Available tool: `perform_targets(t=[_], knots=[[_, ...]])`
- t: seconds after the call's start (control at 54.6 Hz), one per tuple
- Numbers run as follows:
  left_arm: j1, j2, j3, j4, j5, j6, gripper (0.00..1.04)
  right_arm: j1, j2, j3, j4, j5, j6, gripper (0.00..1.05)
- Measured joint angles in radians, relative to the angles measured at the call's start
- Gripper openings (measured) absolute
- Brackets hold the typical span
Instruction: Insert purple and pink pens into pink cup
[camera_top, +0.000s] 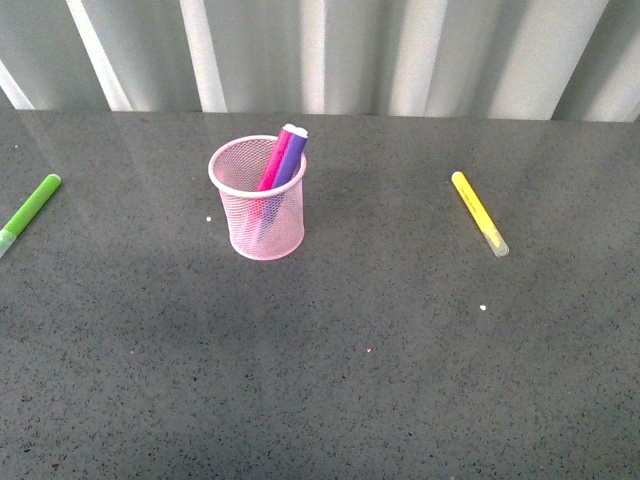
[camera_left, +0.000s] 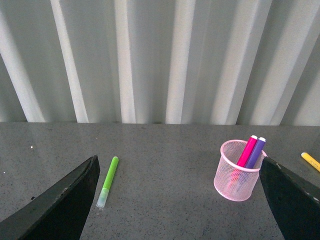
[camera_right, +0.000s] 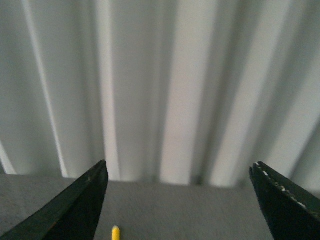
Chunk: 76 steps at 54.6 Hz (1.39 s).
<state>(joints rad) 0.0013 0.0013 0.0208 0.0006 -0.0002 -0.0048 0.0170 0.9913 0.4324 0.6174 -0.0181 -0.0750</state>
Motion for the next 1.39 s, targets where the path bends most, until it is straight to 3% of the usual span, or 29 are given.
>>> perform_targets(t=[0.494, 1.391], knots=[[0.000, 0.000, 0.000, 0.000, 0.000, 0.000, 0.98, -0.017, -0.204, -0.293, 0.022, 0.018, 0.060, 0.03], [0.000, 0.000, 0.000, 0.000, 0.000, 0.000, 0.98, -0.017, -0.641, -0.416, -0.265, 0.018, 0.064, 0.03]])
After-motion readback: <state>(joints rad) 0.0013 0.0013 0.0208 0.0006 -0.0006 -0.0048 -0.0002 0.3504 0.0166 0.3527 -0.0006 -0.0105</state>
